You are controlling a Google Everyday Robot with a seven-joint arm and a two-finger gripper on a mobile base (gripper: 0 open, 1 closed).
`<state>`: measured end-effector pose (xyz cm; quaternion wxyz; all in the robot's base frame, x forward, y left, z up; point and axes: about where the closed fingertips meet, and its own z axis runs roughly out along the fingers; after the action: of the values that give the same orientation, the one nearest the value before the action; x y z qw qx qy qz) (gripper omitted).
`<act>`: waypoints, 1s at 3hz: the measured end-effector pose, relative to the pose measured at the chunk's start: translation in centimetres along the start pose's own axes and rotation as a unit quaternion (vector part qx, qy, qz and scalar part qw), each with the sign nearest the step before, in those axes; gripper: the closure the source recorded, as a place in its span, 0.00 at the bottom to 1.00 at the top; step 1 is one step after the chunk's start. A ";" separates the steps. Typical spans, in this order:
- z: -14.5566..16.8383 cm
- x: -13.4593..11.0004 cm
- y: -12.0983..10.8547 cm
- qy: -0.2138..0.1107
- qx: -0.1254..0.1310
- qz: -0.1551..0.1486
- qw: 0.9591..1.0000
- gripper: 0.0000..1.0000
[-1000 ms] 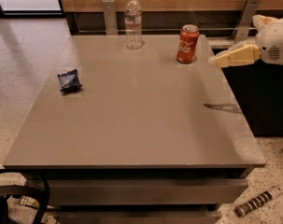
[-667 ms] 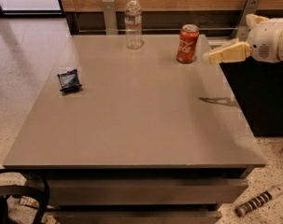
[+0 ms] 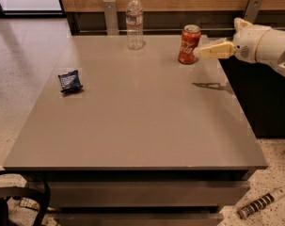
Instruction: Move coke can near rxbar blueberry
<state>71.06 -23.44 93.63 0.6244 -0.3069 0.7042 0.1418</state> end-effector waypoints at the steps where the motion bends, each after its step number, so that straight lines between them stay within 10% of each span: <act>1: 2.8 1.0 -1.4 -0.009 -0.013 0.017 1.000 0.00; 3: 8.7 2.1 -2.9 -0.036 -0.050 0.050 0.997 0.00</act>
Offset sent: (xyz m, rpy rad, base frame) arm 0.0961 0.0095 -0.0258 0.1302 0.0237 0.0812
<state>79.65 -21.08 90.59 0.6253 -0.2970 0.6875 0.2193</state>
